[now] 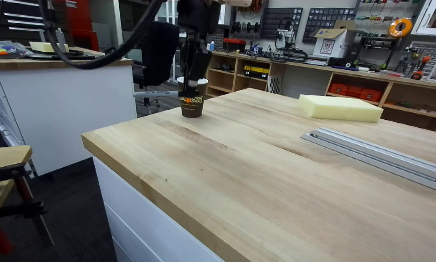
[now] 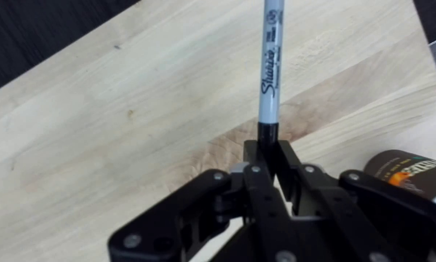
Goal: Put the marker in the cup
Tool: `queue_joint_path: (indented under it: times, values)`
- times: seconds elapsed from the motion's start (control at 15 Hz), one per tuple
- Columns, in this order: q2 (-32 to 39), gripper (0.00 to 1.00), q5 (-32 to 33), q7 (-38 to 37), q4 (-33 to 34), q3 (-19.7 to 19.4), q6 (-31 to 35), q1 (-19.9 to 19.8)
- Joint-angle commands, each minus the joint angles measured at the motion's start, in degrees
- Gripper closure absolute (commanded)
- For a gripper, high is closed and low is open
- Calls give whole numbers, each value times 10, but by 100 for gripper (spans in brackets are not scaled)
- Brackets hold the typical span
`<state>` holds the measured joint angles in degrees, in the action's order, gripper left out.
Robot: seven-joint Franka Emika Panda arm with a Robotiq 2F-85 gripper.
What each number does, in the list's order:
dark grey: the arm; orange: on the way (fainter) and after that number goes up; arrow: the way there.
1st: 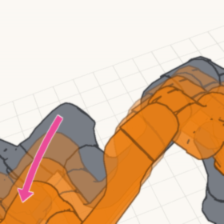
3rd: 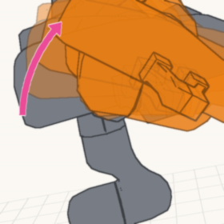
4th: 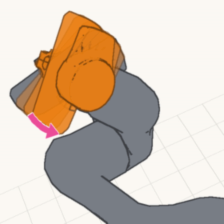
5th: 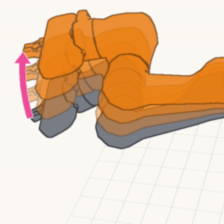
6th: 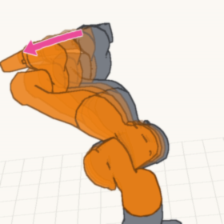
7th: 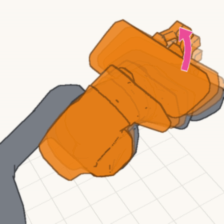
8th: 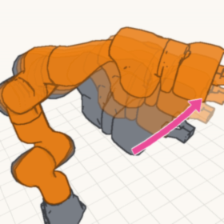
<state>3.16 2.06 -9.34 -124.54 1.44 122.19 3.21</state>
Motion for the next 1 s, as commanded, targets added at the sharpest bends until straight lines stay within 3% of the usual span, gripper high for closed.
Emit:
queue_joint_path:
  times: [0.0, 0.53, 0.93]
  values:
    - [-19, 94, 14, -5, 19, 29, -17, 24]
    - [-6, 94, 30, 3, 66, 73, -41, 60]
    - [2, 94, 30, 12, 70, 86, -2, 73]
